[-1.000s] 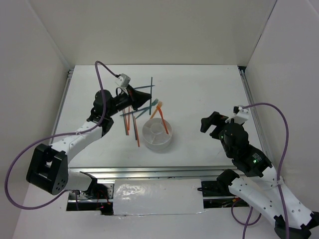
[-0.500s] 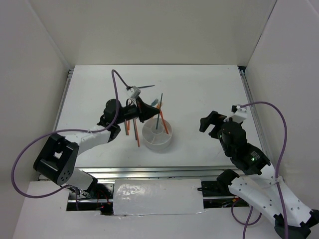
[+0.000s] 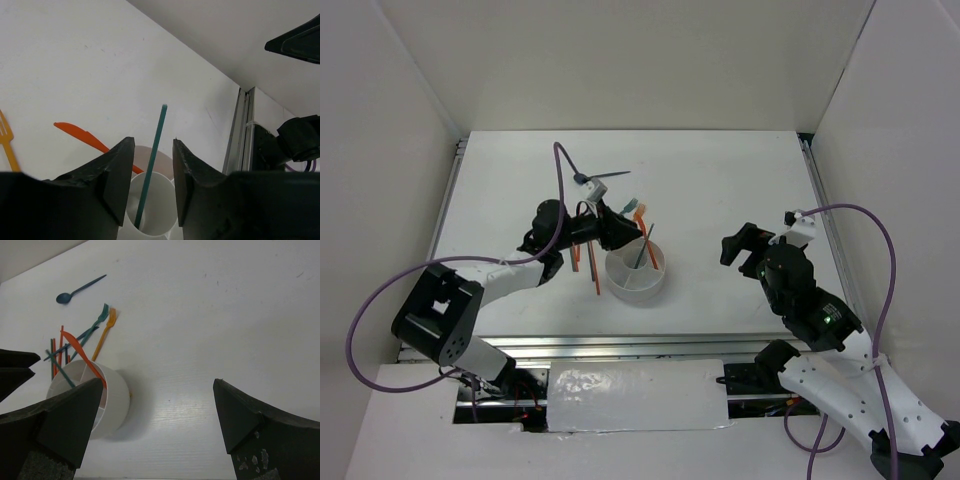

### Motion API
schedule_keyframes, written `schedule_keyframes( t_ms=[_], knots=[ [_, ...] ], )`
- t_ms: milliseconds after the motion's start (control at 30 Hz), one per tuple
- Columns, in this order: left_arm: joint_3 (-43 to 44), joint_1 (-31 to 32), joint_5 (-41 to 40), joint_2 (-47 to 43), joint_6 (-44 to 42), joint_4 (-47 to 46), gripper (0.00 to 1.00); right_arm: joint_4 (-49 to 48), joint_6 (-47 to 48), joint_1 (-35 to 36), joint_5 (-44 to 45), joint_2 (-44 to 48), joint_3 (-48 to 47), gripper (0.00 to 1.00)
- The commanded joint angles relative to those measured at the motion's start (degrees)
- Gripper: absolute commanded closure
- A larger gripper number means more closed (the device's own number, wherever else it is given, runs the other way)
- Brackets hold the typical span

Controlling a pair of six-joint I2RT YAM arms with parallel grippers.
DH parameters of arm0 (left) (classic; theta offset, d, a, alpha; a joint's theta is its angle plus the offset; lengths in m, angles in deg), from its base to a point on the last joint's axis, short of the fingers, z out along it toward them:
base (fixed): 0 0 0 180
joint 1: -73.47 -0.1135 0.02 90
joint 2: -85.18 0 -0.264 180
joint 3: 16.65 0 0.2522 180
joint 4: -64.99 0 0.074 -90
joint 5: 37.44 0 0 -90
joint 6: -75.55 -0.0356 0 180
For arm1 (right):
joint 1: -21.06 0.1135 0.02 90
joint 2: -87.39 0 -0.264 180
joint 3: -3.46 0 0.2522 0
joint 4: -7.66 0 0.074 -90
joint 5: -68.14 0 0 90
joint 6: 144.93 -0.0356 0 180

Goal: Sort the eating utensils into containers

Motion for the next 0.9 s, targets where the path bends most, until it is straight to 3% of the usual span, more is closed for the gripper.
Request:
schedule_keyframes(
  t_ms=[0,167,267,300,467,533,600,733,867],
  knots=[
    [1.19,0.26,0.43,-1.33,-2.71,-0.49,0.49,0.52,-0.58,0.33,1.51,-0.1,-2.02,0.0],
    [4.87,-0.7,-4.91,-7.21,-5.0,7.23,0.46,0.52,-0.41,0.33,1.52,-0.01,-2.02,0.0],
    [9.96,-3.24,-12.98,-11.96,-4.74,19.96,0.47,0.61,-0.15,0.33,1.34,0.08,-2.55,0.0],
    [11.55,-5.34,-16.5,-13.1,-4.56,28.79,0.46,0.52,-0.15,0.33,1.34,0.08,-2.73,0.0],
    [15.17,-12.02,-40.23,-17.24,-1.95,46.88,0.2,-0.27,0.2,0.33,1.17,0.52,-2.29,0.0],
    [15.52,-14.93,-42.9,-16.47,-0.09,53.61,0.19,-0.88,0.2,0.42,0.46,0.52,-2.02,0.0],
    [18.5,-18.19,-45.09,-12.01,1.58,59.52,0.26,-1.06,0.03,0.42,0.02,-0.01,-1.94,0.0],
    [23.25,-18.2,-48.52,-2.15,4.22,69.99,0.42,-1.41,0.03,0.42,-0.68,-0.88,-1.94,0.0],
    [23.96,-16.09,-53.54,4.53,7.91,70.53,0.51,-1.15,0.03,0.51,-0.33,-0.89,-2.46,0.0]
  ],
)
